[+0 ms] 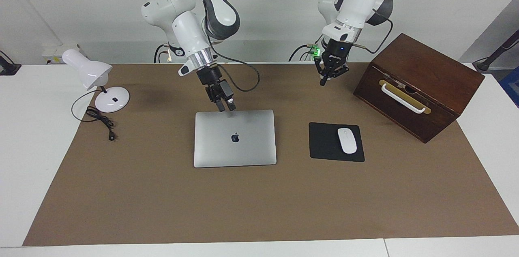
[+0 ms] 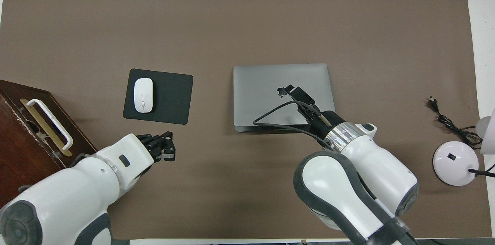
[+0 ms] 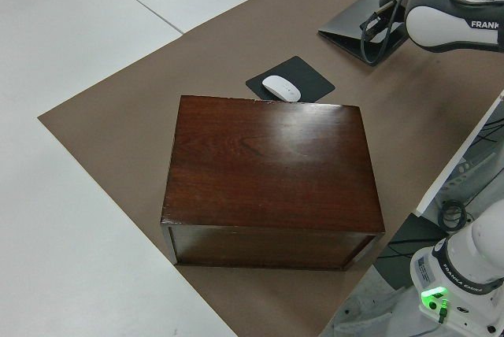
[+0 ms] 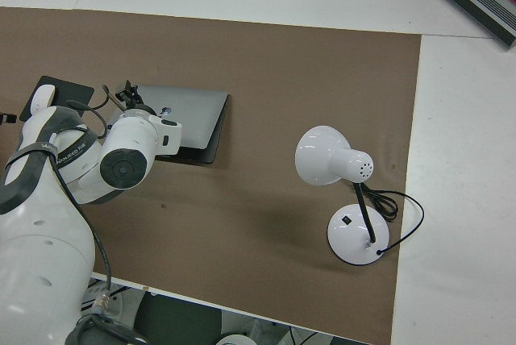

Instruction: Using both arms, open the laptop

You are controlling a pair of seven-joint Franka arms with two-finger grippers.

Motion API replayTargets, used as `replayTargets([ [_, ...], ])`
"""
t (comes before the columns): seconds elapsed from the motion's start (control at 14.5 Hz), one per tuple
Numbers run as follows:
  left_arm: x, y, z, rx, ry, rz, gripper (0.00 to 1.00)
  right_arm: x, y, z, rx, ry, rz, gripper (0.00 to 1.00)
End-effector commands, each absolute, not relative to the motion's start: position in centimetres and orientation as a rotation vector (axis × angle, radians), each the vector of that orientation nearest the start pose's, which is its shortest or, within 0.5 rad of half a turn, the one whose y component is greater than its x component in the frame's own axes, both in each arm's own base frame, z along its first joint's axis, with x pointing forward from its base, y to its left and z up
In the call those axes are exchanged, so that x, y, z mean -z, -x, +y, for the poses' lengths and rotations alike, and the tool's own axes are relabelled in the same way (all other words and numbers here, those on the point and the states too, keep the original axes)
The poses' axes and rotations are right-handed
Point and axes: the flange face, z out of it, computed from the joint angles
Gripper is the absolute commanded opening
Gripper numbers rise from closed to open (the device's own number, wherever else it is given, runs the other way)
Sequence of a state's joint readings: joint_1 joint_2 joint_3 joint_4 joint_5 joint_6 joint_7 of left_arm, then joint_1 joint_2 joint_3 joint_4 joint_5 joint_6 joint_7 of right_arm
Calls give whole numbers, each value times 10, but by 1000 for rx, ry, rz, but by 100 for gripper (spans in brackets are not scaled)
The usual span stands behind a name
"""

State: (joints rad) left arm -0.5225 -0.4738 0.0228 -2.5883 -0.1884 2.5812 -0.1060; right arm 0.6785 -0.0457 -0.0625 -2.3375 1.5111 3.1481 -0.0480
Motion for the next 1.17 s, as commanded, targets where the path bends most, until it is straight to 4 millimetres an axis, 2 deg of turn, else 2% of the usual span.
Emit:
replayTargets([
  [0.0,-454,-359,-220,753,3352,434,0,-399,-450,211,481,2111,961,100],
  [0.07,-449,-357,-224,777,3349,447,0,-399,-449,212,447,2107,945,100],
  [0.21,-425,-346,-239,898,3331,492,0,-395,-450,215,409,2109,928,100],
  [0.41,-386,-340,-275,1023,3337,478,0,-394,-457,208,334,2091,899,100],
  [0.55,-365,-335,-291,1086,3340,468,0,-394,-459,209,297,2093,869,100],
  [0.69,-357,-332,-298,1129,3338,471,0,-393,-468,197,250,2117,809,100],
  [0.96,-331,-323,-306,1206,3309,520,0,-394,-476,188,178,2190,716,100],
  [1.1,-323,-320,-308,1179,3307,537,0,-395,-482,177,131,2253,692,100],
])
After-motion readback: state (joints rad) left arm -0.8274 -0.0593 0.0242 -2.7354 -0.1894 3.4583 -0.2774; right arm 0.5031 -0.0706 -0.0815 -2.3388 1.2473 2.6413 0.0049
